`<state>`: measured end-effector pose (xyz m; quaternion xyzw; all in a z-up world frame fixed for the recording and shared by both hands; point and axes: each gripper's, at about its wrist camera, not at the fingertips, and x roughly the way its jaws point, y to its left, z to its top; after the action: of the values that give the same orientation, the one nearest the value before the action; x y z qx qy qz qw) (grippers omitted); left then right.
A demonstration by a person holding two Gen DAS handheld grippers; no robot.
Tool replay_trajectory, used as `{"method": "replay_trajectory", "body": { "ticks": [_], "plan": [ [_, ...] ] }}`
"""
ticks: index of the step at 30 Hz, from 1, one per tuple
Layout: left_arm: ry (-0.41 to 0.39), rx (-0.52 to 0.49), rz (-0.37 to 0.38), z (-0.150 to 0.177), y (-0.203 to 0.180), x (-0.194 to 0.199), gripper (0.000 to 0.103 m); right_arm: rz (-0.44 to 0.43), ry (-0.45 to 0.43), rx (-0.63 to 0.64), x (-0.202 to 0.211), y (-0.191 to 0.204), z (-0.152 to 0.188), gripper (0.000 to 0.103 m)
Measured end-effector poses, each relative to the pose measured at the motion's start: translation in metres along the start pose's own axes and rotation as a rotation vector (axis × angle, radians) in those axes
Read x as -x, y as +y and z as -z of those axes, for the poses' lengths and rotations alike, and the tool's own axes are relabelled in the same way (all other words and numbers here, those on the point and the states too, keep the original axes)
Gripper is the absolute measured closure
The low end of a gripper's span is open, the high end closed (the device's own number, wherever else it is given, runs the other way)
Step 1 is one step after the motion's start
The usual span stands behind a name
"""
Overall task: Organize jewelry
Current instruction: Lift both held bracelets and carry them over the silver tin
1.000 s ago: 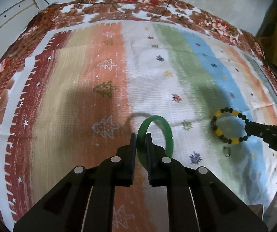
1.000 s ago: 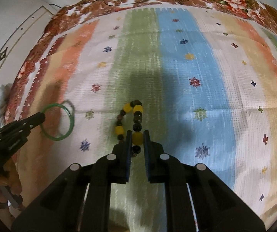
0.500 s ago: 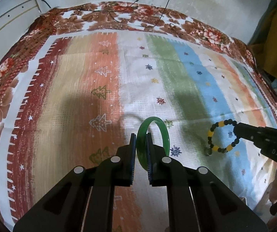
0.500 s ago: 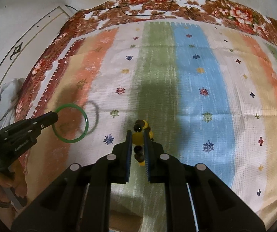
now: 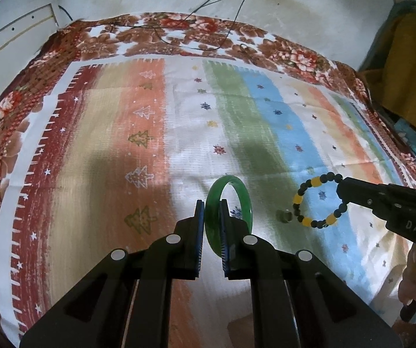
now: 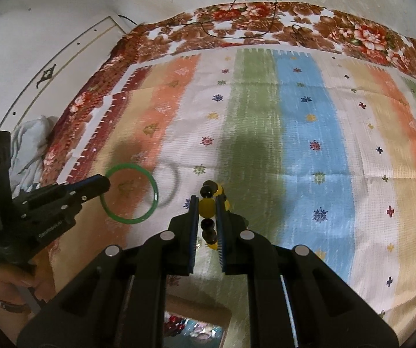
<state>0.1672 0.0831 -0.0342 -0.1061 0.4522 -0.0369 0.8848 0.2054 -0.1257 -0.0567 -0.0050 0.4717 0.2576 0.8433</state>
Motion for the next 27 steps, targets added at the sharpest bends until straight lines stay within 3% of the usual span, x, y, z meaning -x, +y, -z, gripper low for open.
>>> {"method": "replay_trajectory", "body": {
  "ticks": [27],
  "plan": [
    [-0.091,-0.04,0.124,0.045,-0.033,0.069,0.093,-0.11,-0.074,0.056,0.069,0.034,0.052,0.09]
  ]
}}
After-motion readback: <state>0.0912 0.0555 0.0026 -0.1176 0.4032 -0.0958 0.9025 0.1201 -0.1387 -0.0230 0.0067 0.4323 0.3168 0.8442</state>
